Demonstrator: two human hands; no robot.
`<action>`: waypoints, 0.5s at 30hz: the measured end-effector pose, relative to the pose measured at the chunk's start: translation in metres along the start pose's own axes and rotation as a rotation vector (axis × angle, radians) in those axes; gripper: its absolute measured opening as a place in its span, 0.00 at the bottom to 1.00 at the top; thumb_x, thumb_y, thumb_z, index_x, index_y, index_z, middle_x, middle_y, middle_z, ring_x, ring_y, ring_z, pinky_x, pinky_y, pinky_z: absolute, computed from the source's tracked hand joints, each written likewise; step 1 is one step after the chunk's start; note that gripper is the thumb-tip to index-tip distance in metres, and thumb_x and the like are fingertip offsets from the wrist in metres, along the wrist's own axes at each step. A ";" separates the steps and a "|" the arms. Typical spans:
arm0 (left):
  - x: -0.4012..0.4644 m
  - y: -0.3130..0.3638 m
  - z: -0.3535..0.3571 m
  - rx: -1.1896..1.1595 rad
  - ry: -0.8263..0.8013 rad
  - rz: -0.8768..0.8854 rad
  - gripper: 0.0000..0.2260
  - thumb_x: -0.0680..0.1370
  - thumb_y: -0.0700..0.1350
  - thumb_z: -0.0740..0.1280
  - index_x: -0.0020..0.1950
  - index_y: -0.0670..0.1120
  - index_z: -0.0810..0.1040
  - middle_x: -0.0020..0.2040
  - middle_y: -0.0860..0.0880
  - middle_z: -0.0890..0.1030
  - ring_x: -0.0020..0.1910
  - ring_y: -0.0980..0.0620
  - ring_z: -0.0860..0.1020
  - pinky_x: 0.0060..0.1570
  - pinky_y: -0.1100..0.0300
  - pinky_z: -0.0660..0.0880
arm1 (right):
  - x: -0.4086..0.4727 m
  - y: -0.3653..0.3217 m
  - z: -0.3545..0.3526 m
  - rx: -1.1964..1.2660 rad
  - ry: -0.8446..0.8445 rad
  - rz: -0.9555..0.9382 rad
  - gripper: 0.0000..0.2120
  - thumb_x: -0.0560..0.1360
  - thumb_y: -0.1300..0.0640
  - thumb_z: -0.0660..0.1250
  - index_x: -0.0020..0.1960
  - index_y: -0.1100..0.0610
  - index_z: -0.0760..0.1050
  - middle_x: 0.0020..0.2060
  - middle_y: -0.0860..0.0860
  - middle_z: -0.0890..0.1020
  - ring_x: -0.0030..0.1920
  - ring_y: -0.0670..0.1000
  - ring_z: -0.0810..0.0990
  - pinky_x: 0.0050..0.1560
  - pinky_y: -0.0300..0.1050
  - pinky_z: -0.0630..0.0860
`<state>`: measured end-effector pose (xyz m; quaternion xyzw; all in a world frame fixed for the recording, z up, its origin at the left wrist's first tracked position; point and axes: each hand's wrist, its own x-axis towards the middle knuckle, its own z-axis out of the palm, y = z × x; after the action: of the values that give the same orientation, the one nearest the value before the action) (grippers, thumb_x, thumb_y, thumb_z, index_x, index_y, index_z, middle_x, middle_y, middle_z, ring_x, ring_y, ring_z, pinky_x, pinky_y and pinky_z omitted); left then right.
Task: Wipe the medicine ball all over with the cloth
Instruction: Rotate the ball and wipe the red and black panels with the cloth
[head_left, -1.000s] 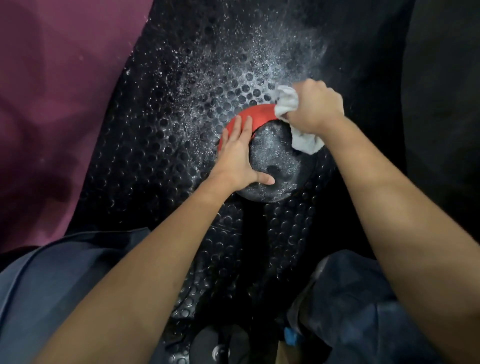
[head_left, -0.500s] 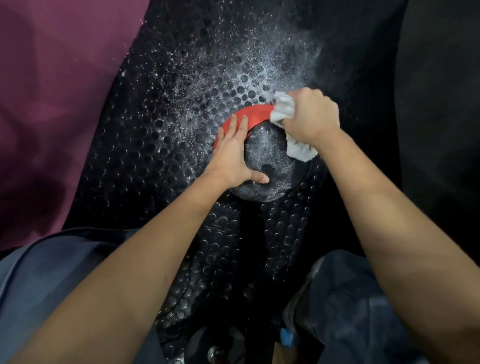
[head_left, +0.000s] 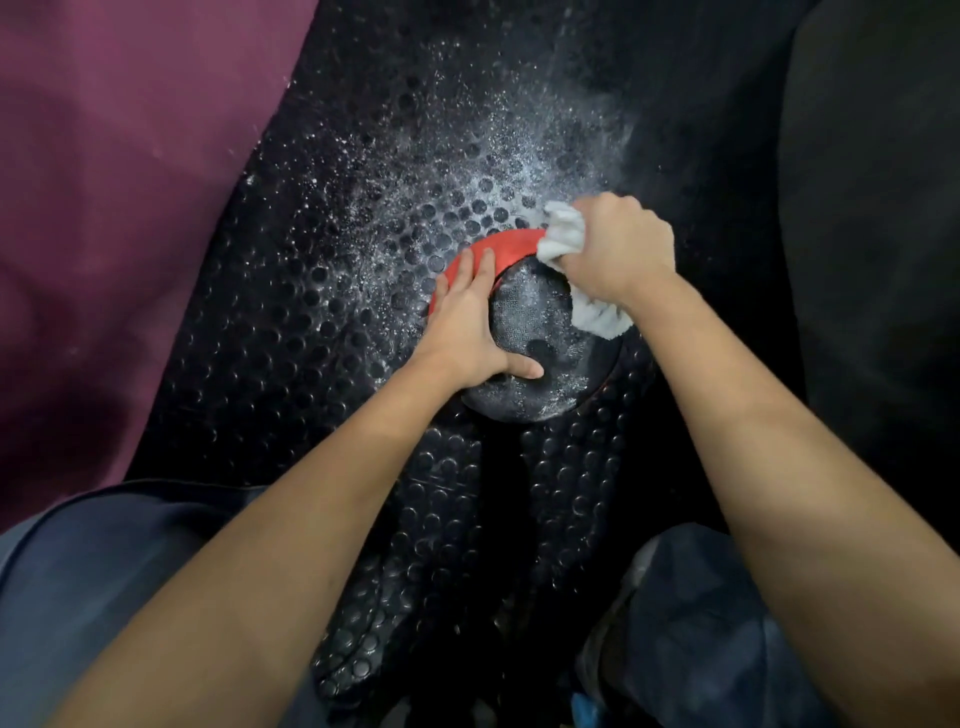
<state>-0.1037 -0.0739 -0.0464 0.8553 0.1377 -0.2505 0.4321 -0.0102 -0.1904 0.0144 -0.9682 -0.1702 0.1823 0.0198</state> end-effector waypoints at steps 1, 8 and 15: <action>0.001 0.001 0.000 0.004 0.002 -0.002 0.63 0.59 0.54 0.82 0.80 0.47 0.41 0.80 0.48 0.41 0.78 0.41 0.42 0.76 0.45 0.47 | 0.002 0.001 0.001 0.003 0.014 0.012 0.05 0.72 0.59 0.64 0.48 0.55 0.72 0.46 0.56 0.79 0.47 0.59 0.78 0.42 0.44 0.66; 0.000 -0.004 -0.003 -0.002 -0.012 0.008 0.63 0.59 0.53 0.82 0.80 0.47 0.41 0.80 0.47 0.41 0.78 0.40 0.42 0.75 0.47 0.47 | 0.005 -0.001 0.004 0.017 -0.002 -0.003 0.06 0.72 0.56 0.66 0.47 0.55 0.72 0.47 0.55 0.79 0.50 0.60 0.78 0.42 0.45 0.67; 0.002 -0.007 -0.007 -0.008 -0.012 0.025 0.63 0.59 0.53 0.82 0.80 0.46 0.42 0.80 0.46 0.42 0.78 0.40 0.43 0.75 0.46 0.47 | 0.000 -0.003 0.002 0.024 -0.001 0.001 0.06 0.73 0.57 0.66 0.49 0.55 0.73 0.47 0.54 0.78 0.50 0.59 0.78 0.43 0.45 0.67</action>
<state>-0.1030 -0.0640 -0.0483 0.8536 0.1253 -0.2499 0.4396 -0.0117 -0.1870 0.0126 -0.9679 -0.1675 0.1849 0.0311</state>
